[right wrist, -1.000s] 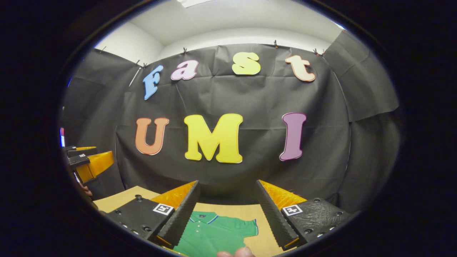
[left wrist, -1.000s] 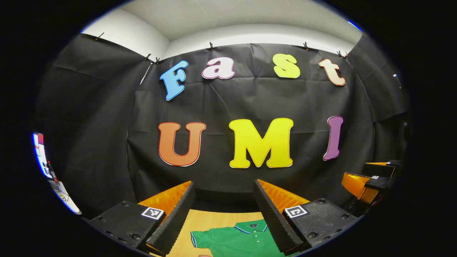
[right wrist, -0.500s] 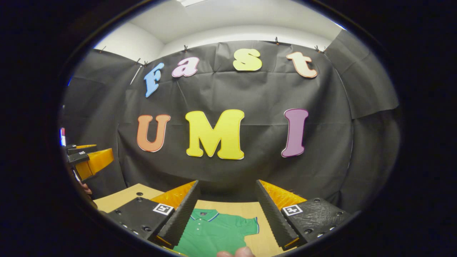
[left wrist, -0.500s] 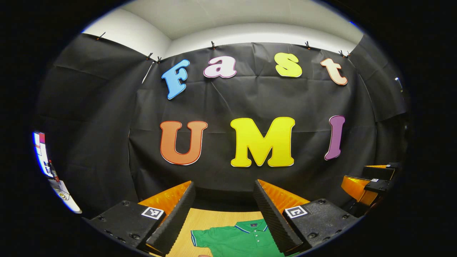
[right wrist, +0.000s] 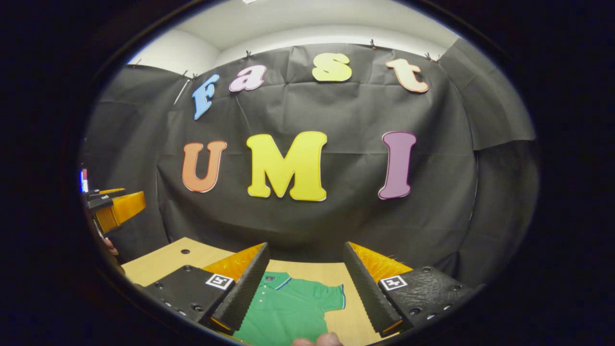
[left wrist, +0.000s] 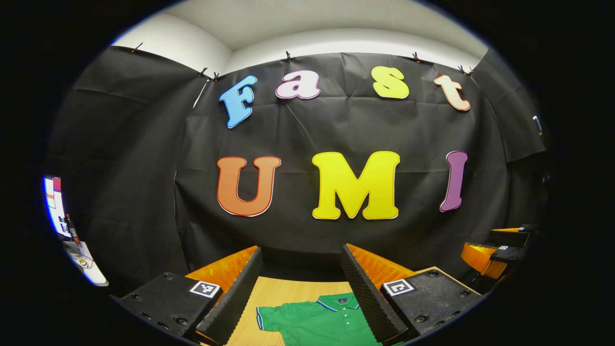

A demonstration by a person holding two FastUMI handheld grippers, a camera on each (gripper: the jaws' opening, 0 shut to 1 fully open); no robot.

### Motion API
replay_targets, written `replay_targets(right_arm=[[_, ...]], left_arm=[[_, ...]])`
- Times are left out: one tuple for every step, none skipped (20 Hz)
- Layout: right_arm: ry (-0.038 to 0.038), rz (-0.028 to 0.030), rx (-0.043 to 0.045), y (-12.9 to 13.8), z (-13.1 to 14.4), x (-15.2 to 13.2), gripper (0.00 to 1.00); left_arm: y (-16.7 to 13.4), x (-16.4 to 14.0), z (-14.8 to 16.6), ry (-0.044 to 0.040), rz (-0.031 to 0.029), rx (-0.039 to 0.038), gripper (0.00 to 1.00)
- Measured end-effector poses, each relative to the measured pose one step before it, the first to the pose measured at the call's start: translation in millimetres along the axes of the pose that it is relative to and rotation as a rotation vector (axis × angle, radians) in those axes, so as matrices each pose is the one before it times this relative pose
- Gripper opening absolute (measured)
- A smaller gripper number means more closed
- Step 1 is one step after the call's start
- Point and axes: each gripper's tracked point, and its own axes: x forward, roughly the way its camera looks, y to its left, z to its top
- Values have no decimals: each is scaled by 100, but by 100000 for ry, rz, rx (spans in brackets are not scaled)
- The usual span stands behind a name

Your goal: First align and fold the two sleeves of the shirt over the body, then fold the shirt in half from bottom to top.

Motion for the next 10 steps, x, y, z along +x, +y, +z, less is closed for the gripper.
replay_targets(right_arm=[[2066, -107, 278, -311, -623, 284, 96], [1338, -166, 387, -302, -545, 309, 96], [1496, -401, 204, -405, -663, 448, 95], [1682, -444, -196, -219, -691, 446, 95], [2049, -135, -794, -347, -746, 528, 95], [1912, -235, -901, -280, -758, 539, 95], [2203, -40, -1003, -352, -721, 534, 95], [2569, 198, -552, -275, -885, 479, 95], [3264, 708, -305, -240, -1004, 683, 95], [3007, 267, -335, -357, -1110, 729, 97]], left_arm=[[-122, 103, -179, 300, -105, 324, 100], [-15, 88, -72, 162, -13, 593, 100], [-155, 93, -137, 8, -47, 678, 100], [-188, 27, -139, 148, -199, 669, 100], [-134, 25, 18, -185, -325, 467, 100], [-192, 24, -1, -103, -342, 133, 100], [-153, 257, -301, 247, -446, -284, 100], [-198, 201, -391, 935, -541, -541, 100], [-241, 181, -458, 1357, -367, -353, 100], [-145, 242, -603, 1605, -88, -216, 100]])
